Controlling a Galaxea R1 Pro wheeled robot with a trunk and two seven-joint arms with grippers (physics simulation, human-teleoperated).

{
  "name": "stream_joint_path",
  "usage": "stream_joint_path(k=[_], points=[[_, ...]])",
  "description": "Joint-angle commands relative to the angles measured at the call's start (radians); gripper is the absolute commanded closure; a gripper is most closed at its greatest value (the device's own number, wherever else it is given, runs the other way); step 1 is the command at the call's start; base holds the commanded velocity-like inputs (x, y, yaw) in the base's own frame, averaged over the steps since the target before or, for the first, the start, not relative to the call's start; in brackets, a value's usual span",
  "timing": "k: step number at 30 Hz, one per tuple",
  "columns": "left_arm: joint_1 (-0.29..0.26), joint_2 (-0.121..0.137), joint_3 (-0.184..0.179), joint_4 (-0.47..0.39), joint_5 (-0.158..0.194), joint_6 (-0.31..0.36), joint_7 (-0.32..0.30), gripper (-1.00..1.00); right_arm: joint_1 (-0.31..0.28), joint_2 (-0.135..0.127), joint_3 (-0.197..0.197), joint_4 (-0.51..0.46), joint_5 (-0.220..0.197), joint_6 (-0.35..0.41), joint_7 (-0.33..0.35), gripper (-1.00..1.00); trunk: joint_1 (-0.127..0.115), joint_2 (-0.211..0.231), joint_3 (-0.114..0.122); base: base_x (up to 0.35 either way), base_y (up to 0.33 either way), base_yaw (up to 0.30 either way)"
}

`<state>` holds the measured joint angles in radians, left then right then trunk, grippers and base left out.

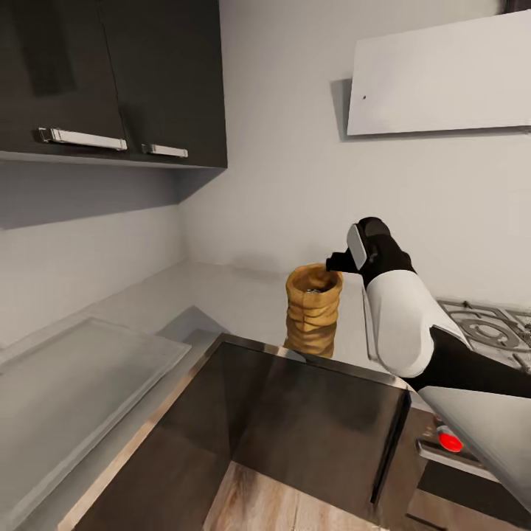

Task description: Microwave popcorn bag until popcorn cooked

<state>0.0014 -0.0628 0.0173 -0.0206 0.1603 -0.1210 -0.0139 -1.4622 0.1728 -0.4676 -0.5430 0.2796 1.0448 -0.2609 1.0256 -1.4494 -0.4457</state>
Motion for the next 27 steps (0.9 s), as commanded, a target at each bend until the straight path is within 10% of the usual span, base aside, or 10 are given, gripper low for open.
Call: stream_joint_path(k=[1,27], points=[[0.000,0.000,0.001,-0.001,0.007,-0.002,-0.001,-1.00,-0.001,0.002,-0.009,-0.001,0.008,0.002,0.003,-1.00,-0.001,-0.001,-0.001,-0.341,0.000,0.000],[0.000,0.000,0.003,-0.001,0.006,-0.002,-0.001,-1.00,-0.001,0.002,-0.011,-0.003,0.008,0.002,0.002,-1.00,-0.001,-0.001,-0.001,-0.034,0.000,0.084]])
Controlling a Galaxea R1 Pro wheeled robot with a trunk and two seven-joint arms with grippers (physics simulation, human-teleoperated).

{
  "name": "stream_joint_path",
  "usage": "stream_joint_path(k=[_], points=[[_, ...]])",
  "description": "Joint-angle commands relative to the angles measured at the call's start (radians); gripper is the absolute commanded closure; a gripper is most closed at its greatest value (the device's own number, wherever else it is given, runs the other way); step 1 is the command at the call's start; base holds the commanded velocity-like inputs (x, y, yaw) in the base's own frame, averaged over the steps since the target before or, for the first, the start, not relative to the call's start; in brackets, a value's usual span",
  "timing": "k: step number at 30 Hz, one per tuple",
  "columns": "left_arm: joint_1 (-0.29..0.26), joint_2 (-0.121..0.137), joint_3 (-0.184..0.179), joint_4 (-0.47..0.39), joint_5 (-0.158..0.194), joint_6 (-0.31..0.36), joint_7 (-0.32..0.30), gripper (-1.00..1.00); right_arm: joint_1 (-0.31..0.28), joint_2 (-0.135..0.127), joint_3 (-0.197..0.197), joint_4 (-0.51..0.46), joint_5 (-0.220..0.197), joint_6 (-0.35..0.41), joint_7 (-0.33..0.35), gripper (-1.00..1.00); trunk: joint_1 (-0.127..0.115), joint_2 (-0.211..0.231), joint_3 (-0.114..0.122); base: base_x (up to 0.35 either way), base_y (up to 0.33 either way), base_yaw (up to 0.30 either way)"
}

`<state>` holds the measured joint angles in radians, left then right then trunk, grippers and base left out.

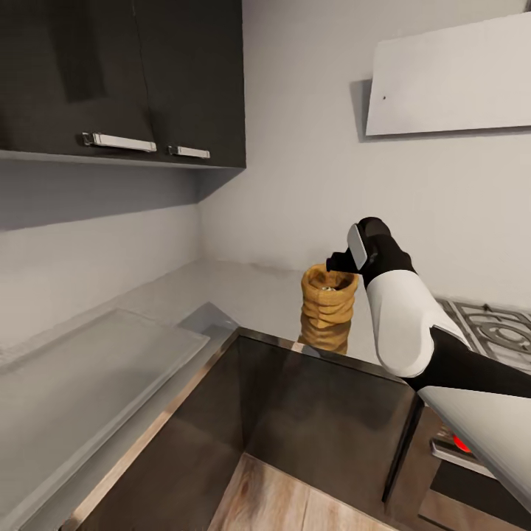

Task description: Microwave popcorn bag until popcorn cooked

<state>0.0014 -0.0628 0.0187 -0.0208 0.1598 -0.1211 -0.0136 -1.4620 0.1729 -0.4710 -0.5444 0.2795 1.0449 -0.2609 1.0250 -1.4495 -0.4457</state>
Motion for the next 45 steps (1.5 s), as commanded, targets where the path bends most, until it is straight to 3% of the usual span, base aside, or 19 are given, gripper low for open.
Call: stream_joint_path(k=[1,19,21,24,26,45], points=[[0.000,0.000,0.001,-0.001,0.006,-0.002,-0.001,-1.00,-0.001,0.002,-0.007,-0.001,0.008,0.002,0.002,-1.00,0.000,-0.001,-0.001,0.000,0.000,0.021],[0.000,0.000,0.000,-0.001,0.006,0.000,-0.003,-1.00,0.013,0.002,-0.007,0.012,0.011,0.002,-0.016,-1.00,0.000,-0.001,-0.001,0.078,0.000,0.002],[0.000,0.000,0.000,-0.001,0.006,0.000,-0.003,-1.00,0.016,0.002,-0.018,0.014,0.010,0.002,-0.021,-1.00,0.000,-0.001,-0.001,0.000,0.000,0.000],[0.000,0.000,0.001,-0.001,0.006,0.000,-0.002,-1.00,0.027,0.002,-0.076,0.014,0.010,0.002,-0.026,-1.00,0.000,-0.001,-0.001,0.000,0.000,0.000],[0.000,0.000,0.001,-0.001,0.006,0.000,-0.002,-1.00,0.029,0.002,-0.091,0.013,0.010,0.002,-0.041,-1.00,0.000,-0.001,-0.001,0.000,0.000,0.000],[0.000,0.000,0.000,-0.001,0.006,0.000,-0.003,-1.00,0.030,0.002,-0.096,0.012,0.010,0.002,-0.057,-1.00,0.000,-0.001,-0.001,0.057,0.000,0.000]])
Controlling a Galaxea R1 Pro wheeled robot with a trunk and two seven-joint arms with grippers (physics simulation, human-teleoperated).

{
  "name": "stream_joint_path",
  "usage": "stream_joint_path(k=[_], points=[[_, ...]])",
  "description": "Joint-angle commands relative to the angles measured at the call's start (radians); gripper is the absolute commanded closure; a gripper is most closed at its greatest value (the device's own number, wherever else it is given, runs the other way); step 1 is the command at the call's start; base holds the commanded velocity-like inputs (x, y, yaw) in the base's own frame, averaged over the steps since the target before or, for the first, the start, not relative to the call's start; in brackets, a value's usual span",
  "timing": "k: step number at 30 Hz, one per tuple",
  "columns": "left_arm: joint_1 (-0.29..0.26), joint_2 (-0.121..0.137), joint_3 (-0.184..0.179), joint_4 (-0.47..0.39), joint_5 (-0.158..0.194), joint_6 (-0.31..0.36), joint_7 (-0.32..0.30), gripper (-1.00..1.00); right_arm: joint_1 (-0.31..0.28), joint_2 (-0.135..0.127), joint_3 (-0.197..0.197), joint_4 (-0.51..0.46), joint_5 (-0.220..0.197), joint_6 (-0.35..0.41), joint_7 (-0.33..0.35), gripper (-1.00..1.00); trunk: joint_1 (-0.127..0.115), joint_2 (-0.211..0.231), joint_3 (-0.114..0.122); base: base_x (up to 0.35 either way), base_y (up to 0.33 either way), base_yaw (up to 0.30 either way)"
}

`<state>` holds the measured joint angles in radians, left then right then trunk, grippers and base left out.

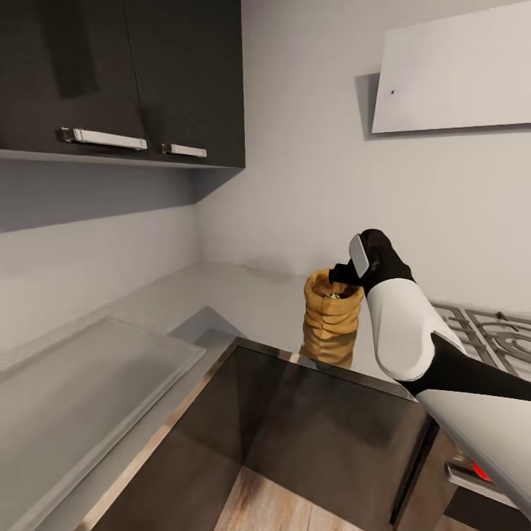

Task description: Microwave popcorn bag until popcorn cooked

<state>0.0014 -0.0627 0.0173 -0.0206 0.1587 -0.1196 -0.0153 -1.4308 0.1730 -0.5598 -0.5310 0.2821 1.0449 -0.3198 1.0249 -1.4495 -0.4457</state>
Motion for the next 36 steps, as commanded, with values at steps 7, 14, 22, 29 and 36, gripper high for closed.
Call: stream_joint_path(k=[7,14,22,29,36], points=[[0.000,0.001,0.004,-0.002,0.013,-0.004,-0.002,-1.00,0.023,0.002,0.003,-0.003,0.017,0.000,-0.004,-1.00,0.000,-0.001,-0.001,0.005,0.000,0.000],[0.000,0.001,0.004,-0.002,0.013,-0.003,-0.002,-1.00,0.033,-0.008,0.004,-0.026,0.019,0.002,-0.005,-1.00,0.000,-0.001,-0.001,0.000,0.000,0.000],[0.000,0.001,0.004,-0.002,0.013,-0.003,-0.002,-1.00,0.033,-0.009,0.008,-0.029,0.022,0.002,-0.004,-1.00,0.000,-0.001,-0.001,0.000,0.000,0.000],[0.000,0.001,0.004,-0.002,0.013,-0.003,-0.002,-1.00,0.033,-0.009,0.012,-0.029,0.022,0.002,-0.004,-1.00,0.000,-0.001,-0.001,0.000,0.000,0.000],[0.000,0.001,0.004,-0.002,0.013,-0.004,-0.003,-1.00,0.038,-0.005,0.010,-0.028,0.029,0.002,-0.007,-1.00,0.000,-0.001,-0.001,0.000,0.000,0.000]])
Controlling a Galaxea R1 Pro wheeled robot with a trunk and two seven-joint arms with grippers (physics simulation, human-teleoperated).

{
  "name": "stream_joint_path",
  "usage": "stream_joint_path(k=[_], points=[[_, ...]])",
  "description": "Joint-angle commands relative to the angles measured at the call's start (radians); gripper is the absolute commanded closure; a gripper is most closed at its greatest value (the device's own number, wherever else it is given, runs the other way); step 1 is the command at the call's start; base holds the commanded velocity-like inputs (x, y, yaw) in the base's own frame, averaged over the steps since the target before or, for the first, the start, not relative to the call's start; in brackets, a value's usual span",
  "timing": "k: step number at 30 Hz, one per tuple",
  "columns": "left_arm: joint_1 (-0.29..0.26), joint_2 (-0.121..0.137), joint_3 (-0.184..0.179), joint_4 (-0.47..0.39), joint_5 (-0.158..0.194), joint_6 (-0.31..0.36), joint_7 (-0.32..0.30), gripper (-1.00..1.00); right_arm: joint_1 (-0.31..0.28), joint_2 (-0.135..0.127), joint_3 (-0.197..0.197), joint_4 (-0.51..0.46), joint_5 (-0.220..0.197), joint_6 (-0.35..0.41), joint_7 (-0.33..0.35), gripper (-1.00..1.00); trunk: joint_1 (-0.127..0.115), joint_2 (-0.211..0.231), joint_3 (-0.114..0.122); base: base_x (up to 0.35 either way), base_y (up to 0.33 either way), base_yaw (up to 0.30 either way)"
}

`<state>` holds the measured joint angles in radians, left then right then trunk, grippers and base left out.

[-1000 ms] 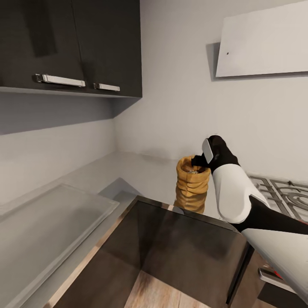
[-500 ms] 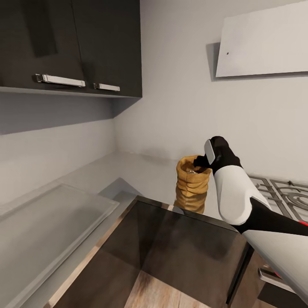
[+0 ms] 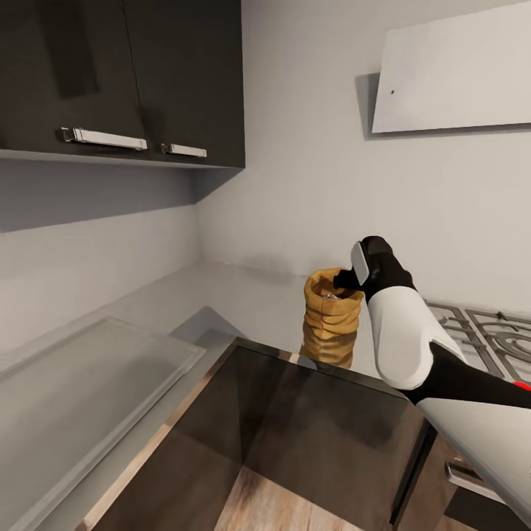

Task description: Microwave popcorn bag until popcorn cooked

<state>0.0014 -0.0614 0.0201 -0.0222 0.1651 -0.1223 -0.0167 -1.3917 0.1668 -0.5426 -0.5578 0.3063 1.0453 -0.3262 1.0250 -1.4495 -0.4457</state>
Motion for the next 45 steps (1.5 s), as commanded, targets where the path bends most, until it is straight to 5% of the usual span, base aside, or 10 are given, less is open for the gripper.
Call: stream_joint_path(k=[1,20,21,23,25,41,45], points=[[0.000,0.000,0.001,-0.001,0.008,-0.002,-0.001,-1.00,0.000,0.003,-0.007,-0.004,0.007,0.002,0.000,-1.00,0.000,-0.001,-0.001,0.000,0.000,0.000],[0.000,0.000,0.001,-0.001,0.008,-0.002,-0.001,-1.00,0.002,-0.001,-0.014,-0.009,0.001,0.002,0.000,-1.00,0.000,-0.001,-0.001,0.000,0.000,0.000],[0.000,0.000,0.001,-0.001,0.008,-0.002,-0.001,-1.00,0.002,-0.001,-0.019,-0.010,0.000,0.002,0.000,-1.00,0.000,-0.001,-0.001,0.000,0.000,0.000],[0.000,0.000,0.001,-0.001,0.008,-0.002,0.000,-1.00,0.002,-0.004,-0.130,-0.014,0.000,-0.005,-0.002,-1.00,0.000,-0.001,-0.001,0.000,0.000,0.000],[0.000,0.000,0.001,-0.001,0.008,-0.002,-0.001,-1.00,0.002,-0.002,-0.162,-0.016,0.003,-0.014,-0.003,-1.00,0.000,-0.001,-0.001,0.000,0.000,0.000],[0.000,-0.001,0.001,-0.001,0.008,-0.002,0.000,-1.00,0.002,0.005,-0.172,-0.004,0.008,-0.021,-0.004,-1.00,0.000,-0.001,-0.001,-0.002,0.004,0.000],[0.000,0.000,0.001,-0.001,0.008,-0.002,-0.001,-1.00,0.002,0.003,-0.174,-0.004,0.006,-0.106,-0.008,-1.00,0.000,-0.001,-0.001,-0.001,0.001,0.000]])
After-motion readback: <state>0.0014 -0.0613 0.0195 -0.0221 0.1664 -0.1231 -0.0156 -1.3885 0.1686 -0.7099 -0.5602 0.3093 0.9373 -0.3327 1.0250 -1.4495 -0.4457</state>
